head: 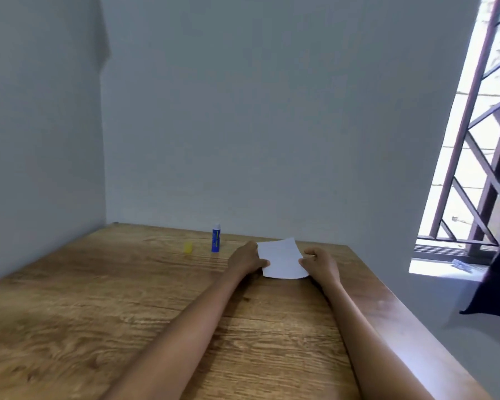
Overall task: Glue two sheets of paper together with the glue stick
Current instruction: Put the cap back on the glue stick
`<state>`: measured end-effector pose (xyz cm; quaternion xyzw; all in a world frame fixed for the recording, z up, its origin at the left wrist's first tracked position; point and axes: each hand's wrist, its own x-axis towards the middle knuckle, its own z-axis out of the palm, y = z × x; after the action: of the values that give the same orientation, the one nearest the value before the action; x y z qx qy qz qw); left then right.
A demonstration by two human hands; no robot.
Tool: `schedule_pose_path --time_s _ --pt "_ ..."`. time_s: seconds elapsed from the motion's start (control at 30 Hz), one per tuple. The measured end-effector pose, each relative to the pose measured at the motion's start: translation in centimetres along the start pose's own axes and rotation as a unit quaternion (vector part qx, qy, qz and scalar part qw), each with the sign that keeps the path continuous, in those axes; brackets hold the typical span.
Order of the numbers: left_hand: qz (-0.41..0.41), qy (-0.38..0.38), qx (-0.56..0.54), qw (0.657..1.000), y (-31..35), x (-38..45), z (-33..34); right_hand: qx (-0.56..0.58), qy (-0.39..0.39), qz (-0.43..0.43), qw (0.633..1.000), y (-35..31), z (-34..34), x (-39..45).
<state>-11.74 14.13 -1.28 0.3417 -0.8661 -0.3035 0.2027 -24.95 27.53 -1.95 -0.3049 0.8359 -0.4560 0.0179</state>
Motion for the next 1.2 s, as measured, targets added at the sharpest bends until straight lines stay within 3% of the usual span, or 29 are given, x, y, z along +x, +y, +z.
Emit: schedule_pose_path --time_s 0.27,0.37,0.5,0.57,0.7,0.8,1.0,1.2 --pt "0.041 0.019 0.085 0.995 -0.4 -0.5 0.4 -0.190 0.011 -0.043 0.981 -0.7 0.9 -0.4" --pt "0.033 0.028 0.043 0.998 -0.5 -1.1 -0.5 -0.186 0.031 -0.068 0.980 -1.3 0.6 -1.0" --pt "0.027 0.087 0.017 0.996 -2.4 -2.1 -3.2 -0.151 0.114 -0.169 0.967 -3.3 1.1 -2.4" --pt "0.019 0.092 0.023 0.995 -4.2 -2.7 -4.6 -0.135 0.077 -0.206 0.966 -5.1 2.5 -2.8" --pt "-0.007 0.139 0.010 0.990 -7.7 -3.3 -7.4 -0.098 -0.083 -0.214 0.968 -9.2 7.5 -2.8" --pt "-0.001 0.181 0.001 0.983 -9.6 -2.6 -9.1 -0.076 -0.133 -0.193 0.969 -11.6 11.7 -1.5" --pt "0.033 0.191 -0.033 0.980 -11.1 -0.3 -9.9 -0.061 -0.147 -0.112 0.981 -12.0 16.2 1.4" --pt "0.052 0.166 -0.070 0.982 -11.2 0.8 -9.1 -0.023 -0.063 -0.150 0.986 -10.9 16.8 1.0"
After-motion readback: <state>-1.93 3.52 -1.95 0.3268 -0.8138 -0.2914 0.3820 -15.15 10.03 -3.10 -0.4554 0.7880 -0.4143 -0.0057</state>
